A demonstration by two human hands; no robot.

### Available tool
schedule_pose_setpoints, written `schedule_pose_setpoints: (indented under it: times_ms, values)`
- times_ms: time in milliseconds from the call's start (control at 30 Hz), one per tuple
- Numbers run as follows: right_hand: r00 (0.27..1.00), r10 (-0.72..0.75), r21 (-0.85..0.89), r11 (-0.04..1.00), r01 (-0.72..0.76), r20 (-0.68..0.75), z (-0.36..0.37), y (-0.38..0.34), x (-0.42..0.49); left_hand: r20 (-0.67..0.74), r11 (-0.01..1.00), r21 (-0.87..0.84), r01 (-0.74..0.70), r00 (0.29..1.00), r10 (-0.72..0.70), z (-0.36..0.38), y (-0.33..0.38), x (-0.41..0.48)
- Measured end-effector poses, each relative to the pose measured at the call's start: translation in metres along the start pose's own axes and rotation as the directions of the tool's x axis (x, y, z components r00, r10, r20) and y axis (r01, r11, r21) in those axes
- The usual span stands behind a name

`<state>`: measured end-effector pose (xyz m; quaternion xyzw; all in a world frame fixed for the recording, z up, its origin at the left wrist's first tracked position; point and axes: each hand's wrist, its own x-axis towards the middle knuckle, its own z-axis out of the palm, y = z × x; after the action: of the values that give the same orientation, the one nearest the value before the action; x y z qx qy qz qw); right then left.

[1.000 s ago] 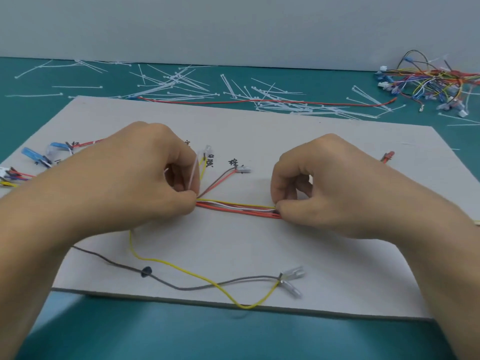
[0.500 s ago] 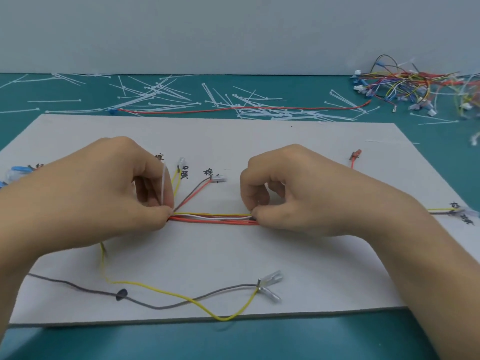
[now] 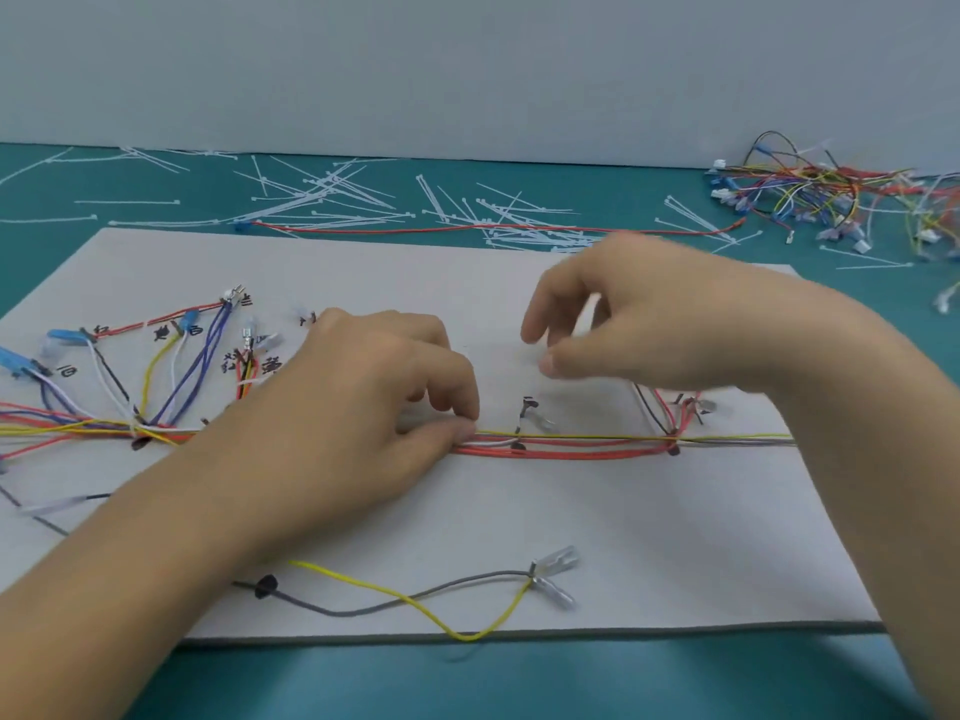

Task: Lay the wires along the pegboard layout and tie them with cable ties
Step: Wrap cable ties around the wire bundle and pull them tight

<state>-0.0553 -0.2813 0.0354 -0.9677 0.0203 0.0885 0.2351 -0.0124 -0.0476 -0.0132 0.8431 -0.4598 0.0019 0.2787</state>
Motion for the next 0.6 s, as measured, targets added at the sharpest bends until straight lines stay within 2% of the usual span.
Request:
schedule_pose_setpoints:
  times_ms: [100,167,367,600]
  values:
    - [0.961,0.054,0.075,0.997,-0.035,-0.271,-0.009,0.001,0.045,0.014,0.998,-0.011,-0.063,0.998,0.063,0.007,0.002,0.001]
    - [0.931,0.103,0.109,0.992,-0.069,-0.349,-0.016,0.004,0.079,0.041,0.996,-0.051,-0.076,0.996,0.078,0.012,0.002,0.001]
    - [0.965,0.164,0.065,0.986,-0.153,-0.207,-0.011,0.026,0.145,0.097,0.986,-0.156,-0.058,0.993,0.073,0.012,-0.004,0.001]
    - [0.956,0.119,0.018,0.993,-0.118,-0.268,0.003,0.027,0.168,0.101,0.987,-0.155,-0.034,0.994,0.05,0.011,-0.002,0.002]
